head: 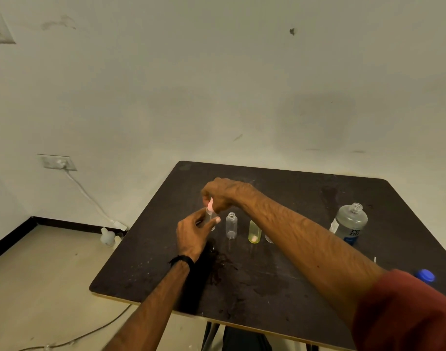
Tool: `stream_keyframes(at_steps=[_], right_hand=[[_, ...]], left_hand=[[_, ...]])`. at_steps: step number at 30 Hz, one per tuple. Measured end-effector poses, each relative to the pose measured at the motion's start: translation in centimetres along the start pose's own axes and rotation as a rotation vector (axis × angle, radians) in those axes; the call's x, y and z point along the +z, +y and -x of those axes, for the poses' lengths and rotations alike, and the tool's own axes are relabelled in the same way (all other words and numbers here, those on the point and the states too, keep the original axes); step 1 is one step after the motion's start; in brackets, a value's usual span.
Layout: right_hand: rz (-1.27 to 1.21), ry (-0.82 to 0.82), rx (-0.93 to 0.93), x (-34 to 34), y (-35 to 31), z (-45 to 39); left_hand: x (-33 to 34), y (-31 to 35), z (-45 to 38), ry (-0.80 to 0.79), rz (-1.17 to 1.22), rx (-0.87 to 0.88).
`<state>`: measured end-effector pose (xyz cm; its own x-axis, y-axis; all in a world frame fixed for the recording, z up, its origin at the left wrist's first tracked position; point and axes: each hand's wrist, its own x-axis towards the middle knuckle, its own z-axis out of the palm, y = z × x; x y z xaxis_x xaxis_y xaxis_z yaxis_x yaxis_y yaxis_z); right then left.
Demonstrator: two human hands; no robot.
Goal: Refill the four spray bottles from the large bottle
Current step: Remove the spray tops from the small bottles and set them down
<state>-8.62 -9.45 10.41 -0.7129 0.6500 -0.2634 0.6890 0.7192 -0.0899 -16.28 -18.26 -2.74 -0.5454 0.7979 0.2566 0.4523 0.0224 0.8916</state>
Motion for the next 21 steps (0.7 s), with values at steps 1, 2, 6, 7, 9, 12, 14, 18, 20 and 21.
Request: stream_keyframes(at_steps=[1, 2, 6, 7, 9, 12, 14, 18, 20, 21], right_hand=[[-0.015, -0.022, -0.012, -0.2, 0.0, 0.1], [-0.010, -0.019, -0.009, -0.2, 0.0, 0.0], [0.093, 0.125, 0.046, 0.1, 0.1, -0.1], [0.101, 0.146, 0.049, 0.3, 0.2, -0.2], [0.064, 0.114, 0.037, 0.4, 0.4, -0.4], [-0.025, -0.012, 0.012, 0.3, 0.6, -0.7], [-0.015, -0.013, 0.007, 0.4, 0.9, -1.0], [0.048, 0.124, 0.031, 1.0, 1.0, -1.0], [0.026, 0.146, 0.015, 1.1, 1.0, -1.2], [0.017, 0.141, 0.006, 1.1, 1.0, -1.2]], left_hand=[[0.0, -0.2, 0.0, 0.001, 0.001, -0.006], [0.0, -0.4, 0.0, 0.001, 0.004, -0.009], [0.1, -0.4, -0.2, 0.019, -0.015, -0.008], [0.2, -0.3, -0.3, 0.015, -0.020, -0.003], [0.3, -0.2, -0.3, -0.010, -0.006, 0.003], [0.4, -0.5, -0.2, -0.022, 0.014, -0.008], [0.5, -0.6, -0.1, -0.032, 0.016, -0.003], [0.8, -1.1, -0.4, -0.016, -0.008, -0.016], [0.8, -1.1, -0.5, -0.027, -0.012, -0.020], [0.9, -1.1, -0.5, -0.027, -0.003, -0.025]])
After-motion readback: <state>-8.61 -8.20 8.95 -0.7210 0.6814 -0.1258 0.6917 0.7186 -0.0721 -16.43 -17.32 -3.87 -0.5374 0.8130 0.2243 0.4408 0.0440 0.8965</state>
